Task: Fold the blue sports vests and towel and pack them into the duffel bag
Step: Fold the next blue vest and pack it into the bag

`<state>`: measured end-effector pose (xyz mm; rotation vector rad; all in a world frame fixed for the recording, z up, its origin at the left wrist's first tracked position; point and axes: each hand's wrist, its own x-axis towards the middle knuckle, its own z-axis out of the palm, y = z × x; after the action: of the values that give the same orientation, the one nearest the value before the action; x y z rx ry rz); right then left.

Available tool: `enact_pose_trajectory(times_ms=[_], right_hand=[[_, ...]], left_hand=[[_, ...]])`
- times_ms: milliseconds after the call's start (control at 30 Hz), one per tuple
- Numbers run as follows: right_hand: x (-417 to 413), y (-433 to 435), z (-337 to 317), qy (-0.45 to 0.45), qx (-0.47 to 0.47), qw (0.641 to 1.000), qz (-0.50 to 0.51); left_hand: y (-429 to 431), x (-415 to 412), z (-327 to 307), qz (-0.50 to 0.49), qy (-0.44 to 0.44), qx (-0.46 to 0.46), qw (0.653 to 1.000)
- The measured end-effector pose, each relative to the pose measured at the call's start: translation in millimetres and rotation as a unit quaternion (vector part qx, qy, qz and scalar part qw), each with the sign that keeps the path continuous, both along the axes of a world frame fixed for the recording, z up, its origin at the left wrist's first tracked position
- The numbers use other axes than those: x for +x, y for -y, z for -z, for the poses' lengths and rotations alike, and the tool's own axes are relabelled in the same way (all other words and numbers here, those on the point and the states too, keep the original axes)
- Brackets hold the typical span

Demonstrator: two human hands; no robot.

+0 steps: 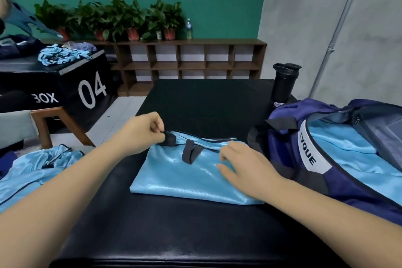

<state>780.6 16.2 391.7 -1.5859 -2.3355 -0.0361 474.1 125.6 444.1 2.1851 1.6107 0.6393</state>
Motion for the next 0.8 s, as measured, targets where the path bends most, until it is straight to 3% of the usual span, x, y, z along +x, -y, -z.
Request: enact_pose_trajectory(times_ms=[133,233,333,500,600,733,800], right_hand=[[-12,16,-2,0.012,-0.002,0.998,-0.068],[-14,31,-3,0.054,-0.016,0.993,-0.108],[-12,37,0,0.097,-0.028,0.987,-0.126],[-9,38,2,0.094,-0.056,0.985,-0.137],[-10,44,-7,0.081,-0.110,0.980,-0.142],[-11,63,-16,0.020,-0.215,0.962,-0.166],[-11,66,-17,-0.011,-0.221,0.961,-0.166]], left_hand=[[26,-10,-3,0.108,-0.130,-0.084,0.982],[46,-13,6,0.182,-0.174,-0.162,0.954],[55,-19,21,0.201,-0.193,-0.159,0.947],[60,-21,29,0.217,-0.203,-0.088,0.951],[70,-23,22,0.220,-0.216,-0.137,0.941],[98,-18,9,0.263,-0.225,-0.265,0.900],[107,-16,6,0.269,-0.204,-0.283,0.898]])
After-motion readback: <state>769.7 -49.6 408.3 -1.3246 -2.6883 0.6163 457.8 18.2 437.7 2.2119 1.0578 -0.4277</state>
